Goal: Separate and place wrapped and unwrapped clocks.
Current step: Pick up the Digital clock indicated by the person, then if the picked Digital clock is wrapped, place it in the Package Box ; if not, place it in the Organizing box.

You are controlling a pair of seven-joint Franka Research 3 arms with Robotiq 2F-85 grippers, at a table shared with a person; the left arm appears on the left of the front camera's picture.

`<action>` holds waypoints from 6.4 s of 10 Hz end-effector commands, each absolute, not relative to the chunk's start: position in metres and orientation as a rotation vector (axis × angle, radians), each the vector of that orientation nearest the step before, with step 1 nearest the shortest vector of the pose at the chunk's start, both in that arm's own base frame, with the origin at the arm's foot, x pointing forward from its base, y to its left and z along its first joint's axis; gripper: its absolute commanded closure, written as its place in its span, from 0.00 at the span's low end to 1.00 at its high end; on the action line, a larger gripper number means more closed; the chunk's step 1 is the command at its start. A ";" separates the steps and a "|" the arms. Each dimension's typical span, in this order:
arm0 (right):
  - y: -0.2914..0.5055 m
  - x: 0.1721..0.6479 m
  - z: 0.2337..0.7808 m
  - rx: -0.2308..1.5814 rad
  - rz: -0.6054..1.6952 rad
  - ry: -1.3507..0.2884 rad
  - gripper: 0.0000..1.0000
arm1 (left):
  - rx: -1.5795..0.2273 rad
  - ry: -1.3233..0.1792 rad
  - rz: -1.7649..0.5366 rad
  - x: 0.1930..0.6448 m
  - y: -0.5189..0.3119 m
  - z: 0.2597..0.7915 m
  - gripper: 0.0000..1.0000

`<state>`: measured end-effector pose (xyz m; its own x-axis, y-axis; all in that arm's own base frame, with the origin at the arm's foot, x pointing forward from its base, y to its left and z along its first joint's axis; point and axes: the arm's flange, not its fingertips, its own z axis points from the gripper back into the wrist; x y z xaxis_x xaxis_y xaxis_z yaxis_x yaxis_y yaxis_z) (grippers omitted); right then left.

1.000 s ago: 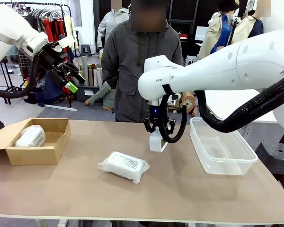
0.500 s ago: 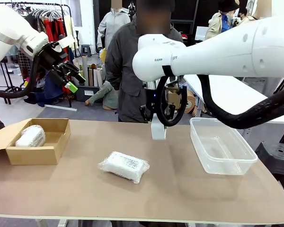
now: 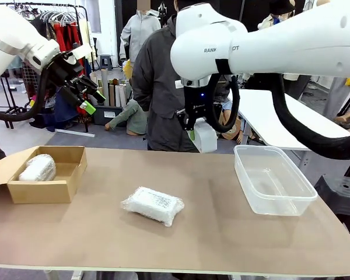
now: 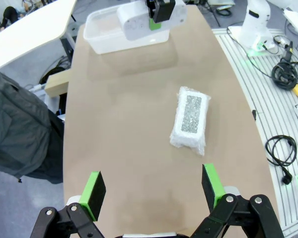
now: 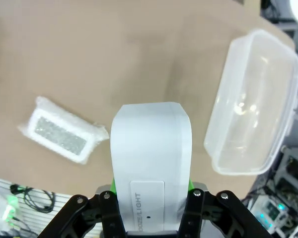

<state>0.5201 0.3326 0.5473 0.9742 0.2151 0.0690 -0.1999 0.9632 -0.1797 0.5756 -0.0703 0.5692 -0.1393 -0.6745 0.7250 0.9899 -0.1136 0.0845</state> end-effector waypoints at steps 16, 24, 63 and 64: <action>0.304 0.527 0.573 -0.055 0.284 -0.138 1.00 | -0.633 -0.682 -1.616 0.574 -0.070 0.571 0.00; 0.260 0.494 0.588 -0.050 0.625 0.072 1.00 | -0.633 -0.682 -1.616 0.574 -0.070 0.571 0.00; 0.015 0.530 0.470 -0.001 0.211 -0.172 1.00 | -0.633 -0.682 -1.616 0.574 -0.070 0.571 0.00; 0.015 0.534 0.462 0.013 0.202 -0.180 1.00 | -0.633 -0.682 -1.616 0.574 -0.070 0.571 0.00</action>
<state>0.5337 0.0125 0.4700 0.9632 0.2329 0.1342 -0.2306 0.9725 -0.0325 0.5756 -0.0698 0.5692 -0.1388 -0.6745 0.7251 0.9900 -0.1129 0.0844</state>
